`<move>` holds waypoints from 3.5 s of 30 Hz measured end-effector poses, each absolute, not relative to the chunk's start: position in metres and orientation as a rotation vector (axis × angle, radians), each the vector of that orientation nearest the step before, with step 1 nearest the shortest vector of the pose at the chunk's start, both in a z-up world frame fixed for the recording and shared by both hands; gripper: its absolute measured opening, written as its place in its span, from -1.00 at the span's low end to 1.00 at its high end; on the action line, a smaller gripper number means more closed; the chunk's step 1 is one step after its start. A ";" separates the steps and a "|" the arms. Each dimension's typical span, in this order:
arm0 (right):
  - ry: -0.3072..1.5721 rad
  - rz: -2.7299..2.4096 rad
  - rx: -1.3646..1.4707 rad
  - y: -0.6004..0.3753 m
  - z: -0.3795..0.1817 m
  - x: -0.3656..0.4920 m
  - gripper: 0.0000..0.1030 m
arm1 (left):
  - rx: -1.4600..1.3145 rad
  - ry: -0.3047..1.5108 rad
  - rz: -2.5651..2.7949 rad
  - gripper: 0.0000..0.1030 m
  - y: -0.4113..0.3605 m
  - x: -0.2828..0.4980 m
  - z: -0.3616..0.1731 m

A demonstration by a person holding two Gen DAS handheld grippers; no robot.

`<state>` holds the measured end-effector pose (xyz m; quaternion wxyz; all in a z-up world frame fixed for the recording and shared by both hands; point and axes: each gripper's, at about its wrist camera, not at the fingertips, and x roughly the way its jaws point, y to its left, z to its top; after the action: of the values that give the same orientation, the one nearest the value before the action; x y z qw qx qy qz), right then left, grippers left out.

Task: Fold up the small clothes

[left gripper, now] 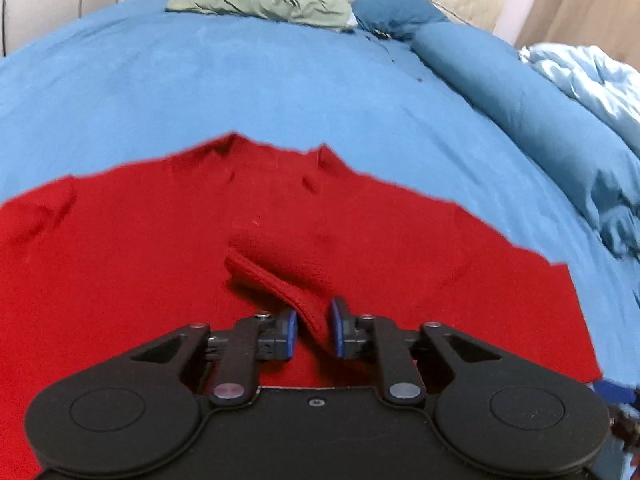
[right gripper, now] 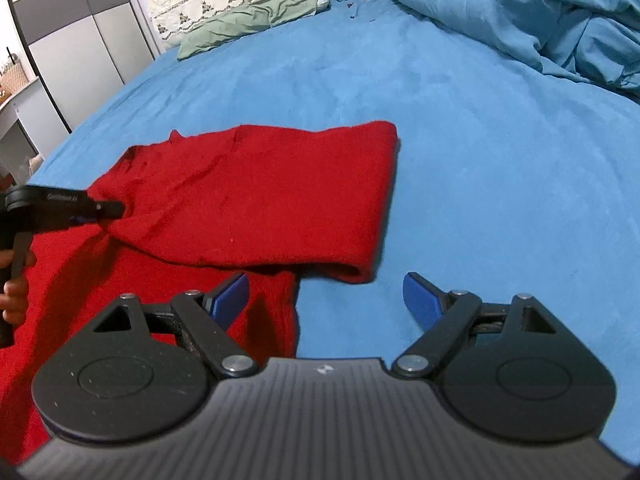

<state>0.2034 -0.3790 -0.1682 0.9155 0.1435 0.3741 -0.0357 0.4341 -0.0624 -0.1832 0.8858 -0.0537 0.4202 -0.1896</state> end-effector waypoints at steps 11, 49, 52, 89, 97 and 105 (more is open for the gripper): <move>0.786 -0.099 0.148 -0.355 -0.174 0.208 1.00 | -0.161 0.730 -0.374 -0.92 -0.061 0.431 -0.157; 0.758 0.087 0.151 -0.287 -0.164 0.269 1.00 | -0.085 0.632 -0.159 0.08 0.056 0.359 -0.150; 0.780 0.039 0.198 -0.301 -0.184 0.264 1.00 | -0.047 0.653 -0.190 0.08 0.048 0.365 -0.160; 0.620 0.081 0.171 -0.251 -0.070 0.262 1.00 | -0.103 0.578 -0.001 1.00 0.177 0.282 -0.078; 0.672 0.189 0.140 -0.188 -0.072 0.253 1.00 | -0.319 0.571 0.223 0.93 0.288 0.259 -0.098; 0.713 0.246 0.106 -0.127 -0.101 0.270 1.00 | -0.610 0.574 0.434 0.40 0.379 0.255 -0.151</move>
<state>0.2705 -0.1271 -0.1005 0.9283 0.0517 0.3481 0.1202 0.2551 0.3787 -0.1506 0.8908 -0.2938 0.2764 0.2090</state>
